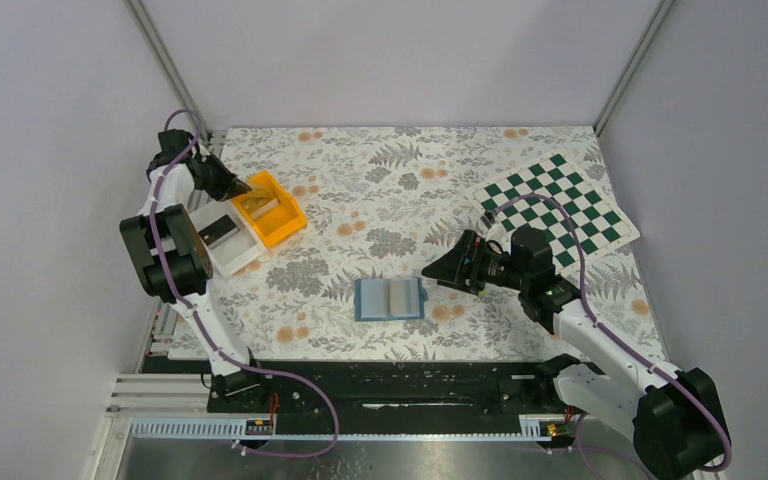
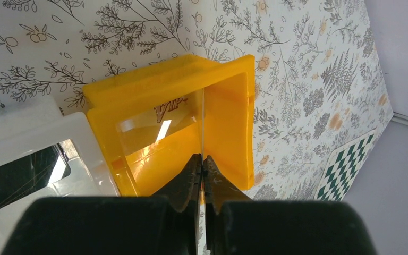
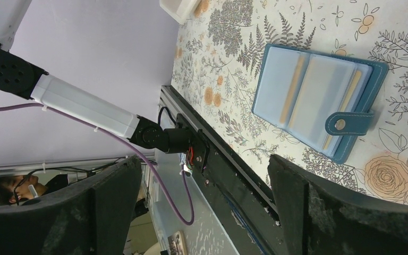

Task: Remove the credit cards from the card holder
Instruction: Place the credit card in the storage box.

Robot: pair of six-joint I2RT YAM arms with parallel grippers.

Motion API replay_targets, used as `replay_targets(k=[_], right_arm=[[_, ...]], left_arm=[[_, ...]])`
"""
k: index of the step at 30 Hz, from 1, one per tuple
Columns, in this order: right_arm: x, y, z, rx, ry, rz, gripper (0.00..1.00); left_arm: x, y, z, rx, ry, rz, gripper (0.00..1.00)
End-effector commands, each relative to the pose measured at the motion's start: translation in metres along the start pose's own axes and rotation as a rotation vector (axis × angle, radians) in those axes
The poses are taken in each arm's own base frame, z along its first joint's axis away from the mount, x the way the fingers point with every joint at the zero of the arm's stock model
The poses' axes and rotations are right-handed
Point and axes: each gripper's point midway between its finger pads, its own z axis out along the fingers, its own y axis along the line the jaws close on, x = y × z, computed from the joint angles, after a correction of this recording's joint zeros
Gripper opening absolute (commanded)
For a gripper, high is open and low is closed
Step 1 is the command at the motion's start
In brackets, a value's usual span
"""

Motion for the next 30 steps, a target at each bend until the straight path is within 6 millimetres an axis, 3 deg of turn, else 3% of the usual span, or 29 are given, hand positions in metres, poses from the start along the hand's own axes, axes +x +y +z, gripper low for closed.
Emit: replay_targets(k=[1,6,16,30], right_arm=[[-0.011,0.011,0.000,-0.024,-0.023,-0.040,0.95],[-0.012,0.010,0.001,-0.019,-0.026,-0.039,0.95],[-0.011,0.009,0.001,-0.015,-0.023,-0.038,0.95],[-0.009,0.007,0.000,-0.008,-0.021,-0.042,0.95]], left_arm=[[-0.017,-0.007,-0.002,0.017,-0.037,0.028,0.02],[-0.021,-0.003,0.000,-0.006,-0.044,0.037,0.06],[-0.021,-0.003,0.006,0.001,-0.032,0.023,0.22],[-0.035,-0.011,-0.003,-0.005,-0.082,0.026,0.36]])
